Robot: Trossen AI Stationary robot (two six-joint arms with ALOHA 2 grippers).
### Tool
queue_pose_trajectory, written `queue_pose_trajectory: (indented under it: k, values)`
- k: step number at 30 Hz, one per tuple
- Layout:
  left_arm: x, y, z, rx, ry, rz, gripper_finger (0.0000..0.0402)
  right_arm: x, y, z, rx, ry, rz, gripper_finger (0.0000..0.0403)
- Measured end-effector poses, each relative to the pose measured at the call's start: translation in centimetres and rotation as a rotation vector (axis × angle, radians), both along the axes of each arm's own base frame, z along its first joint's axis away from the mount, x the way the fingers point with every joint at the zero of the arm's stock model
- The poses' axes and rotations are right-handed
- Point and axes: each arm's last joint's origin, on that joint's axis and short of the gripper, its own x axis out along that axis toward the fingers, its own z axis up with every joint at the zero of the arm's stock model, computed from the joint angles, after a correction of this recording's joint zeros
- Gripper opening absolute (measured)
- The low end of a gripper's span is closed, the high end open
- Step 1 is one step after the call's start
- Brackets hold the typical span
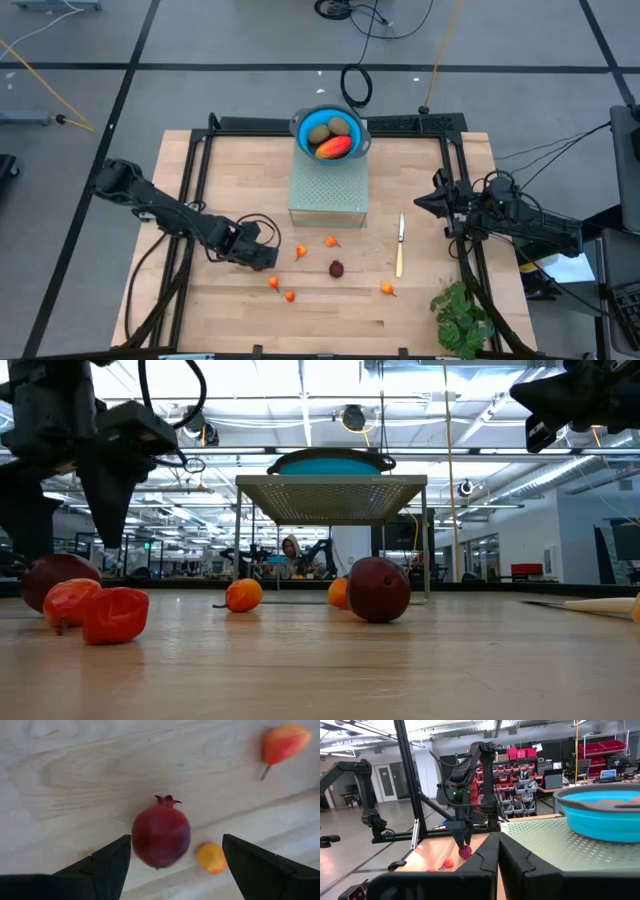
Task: Pick & Place Fruit
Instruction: Put the pomegranate into the blue strainer bowl on the shelf
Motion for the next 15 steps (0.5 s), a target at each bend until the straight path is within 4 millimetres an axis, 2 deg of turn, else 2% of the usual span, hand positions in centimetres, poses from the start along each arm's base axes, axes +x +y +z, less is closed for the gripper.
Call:
queue_pose_trajectory:
  k: [15]
  values:
    - [1.0,-0.5,-2.8,-0.020,0.105,-0.015,0.0306,0.0,0.0,0.0,0.003,0.002,0.000,0.0000]
